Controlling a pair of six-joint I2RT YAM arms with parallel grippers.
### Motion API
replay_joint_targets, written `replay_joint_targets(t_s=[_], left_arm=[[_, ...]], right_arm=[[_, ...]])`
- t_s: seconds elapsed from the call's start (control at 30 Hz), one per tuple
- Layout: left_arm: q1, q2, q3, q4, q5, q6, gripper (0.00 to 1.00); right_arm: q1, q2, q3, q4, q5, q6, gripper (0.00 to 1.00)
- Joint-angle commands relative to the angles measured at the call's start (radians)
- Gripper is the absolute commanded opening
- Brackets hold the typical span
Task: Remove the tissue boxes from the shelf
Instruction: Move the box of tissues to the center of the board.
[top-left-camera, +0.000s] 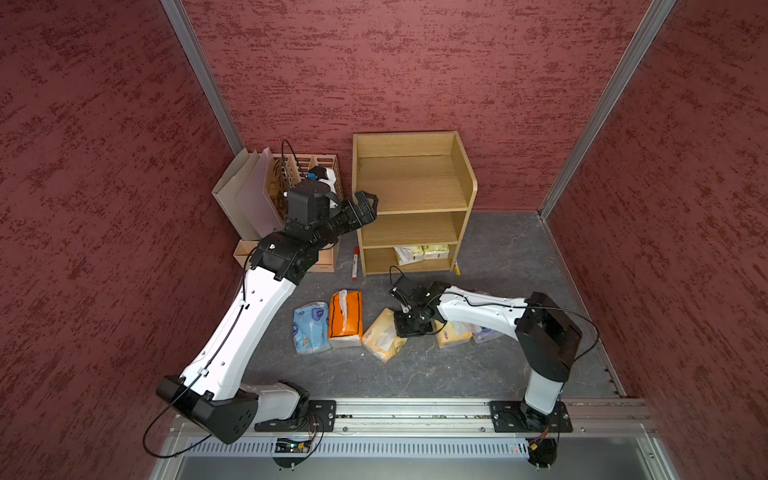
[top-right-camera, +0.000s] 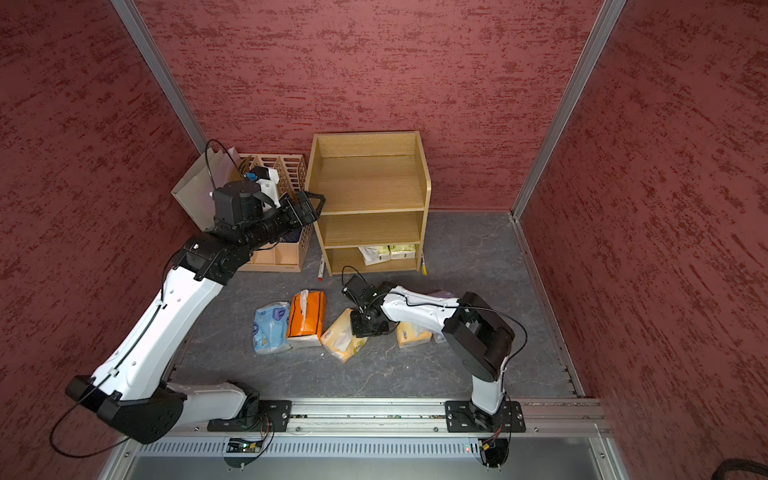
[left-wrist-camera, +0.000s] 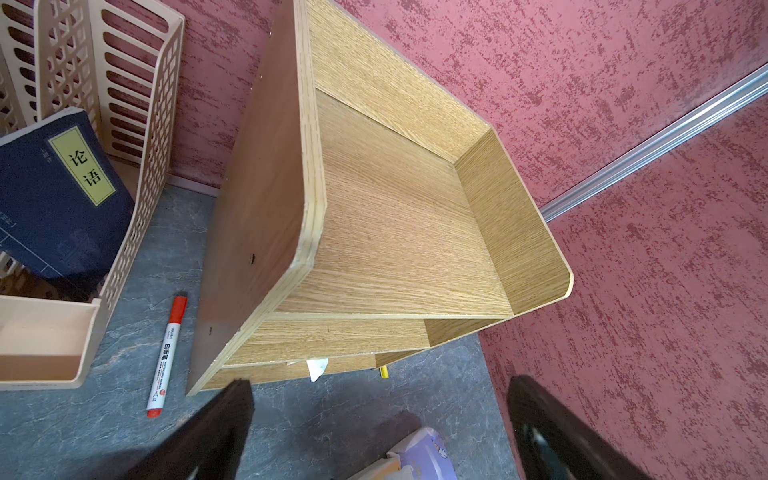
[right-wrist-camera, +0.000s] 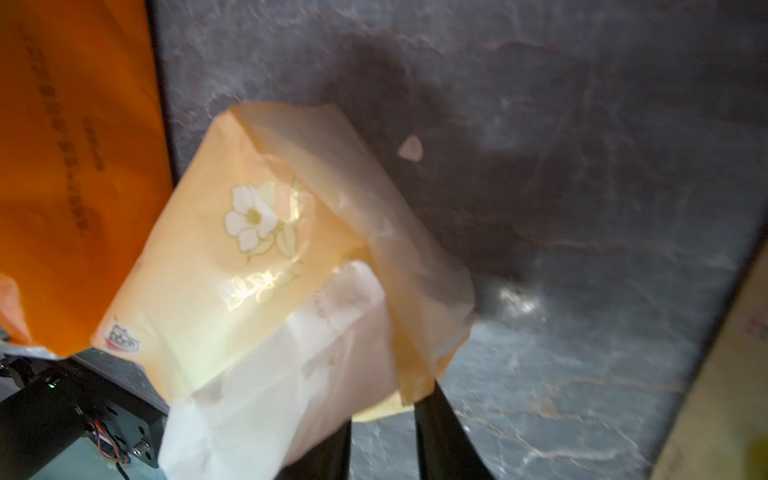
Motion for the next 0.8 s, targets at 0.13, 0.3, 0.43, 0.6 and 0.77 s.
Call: replay_joint_targets(t_s=[0.13, 0.3, 0.43, 0.6, 0.77], left_arm=[[0.004, -0.007, 0.025, -0.006, 0.011, 0.001, 1.0], [0.003, 0.017, 0.036, 0.006, 0.025, 0.013, 1.0], [0.001, 0.049, 0.081, -0.008, 0.024, 0.059, 1.0], [0.037, 0.096, 0.149, -0.04, 0.091, 0.119, 1.0], [0.103, 0.16, 0.197, -0.062, 0.171, 0.1, 1.0]], right_arm=[[-0.025, 0.012, 0.042, 0.173, -0.098, 0.034, 0.3], [-0.061, -0.087, -0.044, 0.228, -0.051, 0.082, 0.33], [-0.096, -0.283, -0.173, 0.284, 0.087, 0.158, 0.35], [-0.137, -0.489, -0.386, 0.503, 0.205, 0.382, 0.49], [-0.191, -0.371, -0.435, 0.796, 0.166, 0.575, 0.51]])
